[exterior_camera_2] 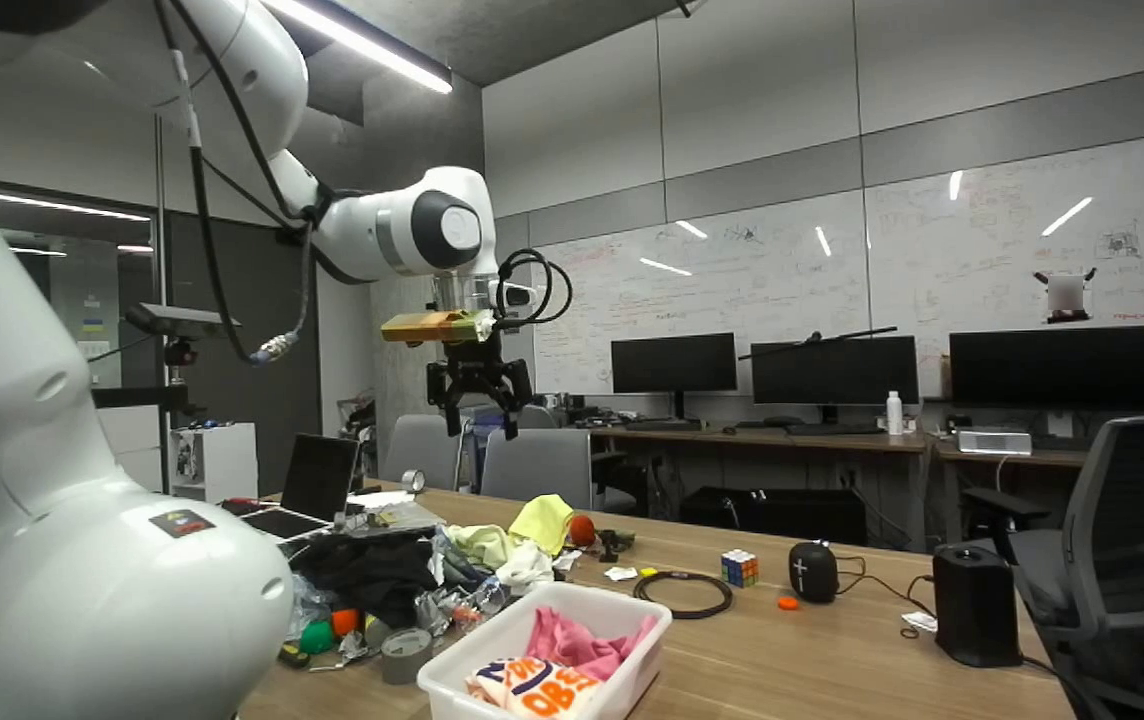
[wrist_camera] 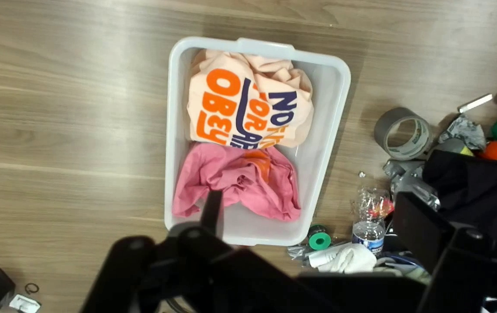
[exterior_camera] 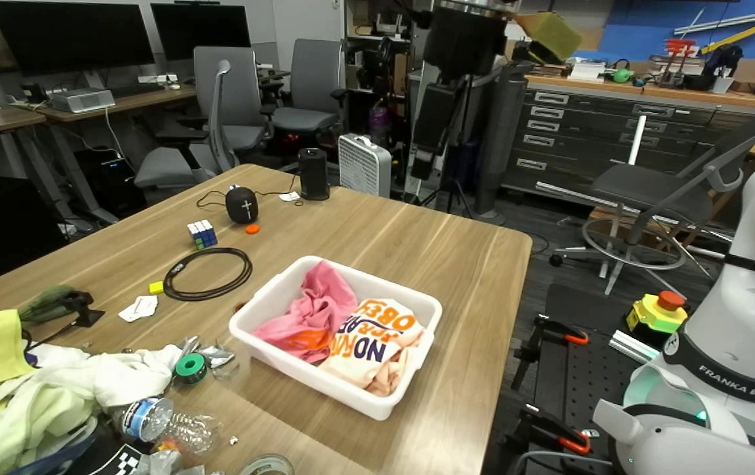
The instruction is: Remove the clothes from the box and put them on the table
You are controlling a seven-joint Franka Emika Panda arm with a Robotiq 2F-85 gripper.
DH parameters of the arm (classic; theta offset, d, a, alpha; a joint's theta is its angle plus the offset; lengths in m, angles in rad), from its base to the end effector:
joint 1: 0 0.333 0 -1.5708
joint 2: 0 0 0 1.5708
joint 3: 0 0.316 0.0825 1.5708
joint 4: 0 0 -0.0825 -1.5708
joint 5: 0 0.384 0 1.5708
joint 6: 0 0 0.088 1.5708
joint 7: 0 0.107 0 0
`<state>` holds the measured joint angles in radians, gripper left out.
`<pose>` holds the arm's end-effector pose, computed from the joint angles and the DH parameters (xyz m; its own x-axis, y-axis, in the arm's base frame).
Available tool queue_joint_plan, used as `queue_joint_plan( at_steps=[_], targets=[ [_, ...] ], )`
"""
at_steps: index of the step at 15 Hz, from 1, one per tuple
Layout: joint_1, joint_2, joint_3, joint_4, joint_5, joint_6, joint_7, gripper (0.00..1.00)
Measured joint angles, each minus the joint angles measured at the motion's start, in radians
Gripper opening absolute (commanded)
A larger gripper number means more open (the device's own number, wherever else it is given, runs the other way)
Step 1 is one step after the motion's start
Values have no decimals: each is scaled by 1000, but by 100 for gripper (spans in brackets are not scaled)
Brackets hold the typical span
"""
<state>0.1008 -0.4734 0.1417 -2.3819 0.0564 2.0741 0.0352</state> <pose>0.4101 0.1094 0.5092 0.9719 0.1712 0.1618 0.1726 -0.9850 0.0056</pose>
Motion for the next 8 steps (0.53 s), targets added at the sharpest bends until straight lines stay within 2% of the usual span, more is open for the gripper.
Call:
queue_joint_plan(
  at_steps=[3,8],
  targets=[
    [0,105,30,64,-15,61,50,100],
    [0,291,44,153,-80,132,137,100]
  ],
)
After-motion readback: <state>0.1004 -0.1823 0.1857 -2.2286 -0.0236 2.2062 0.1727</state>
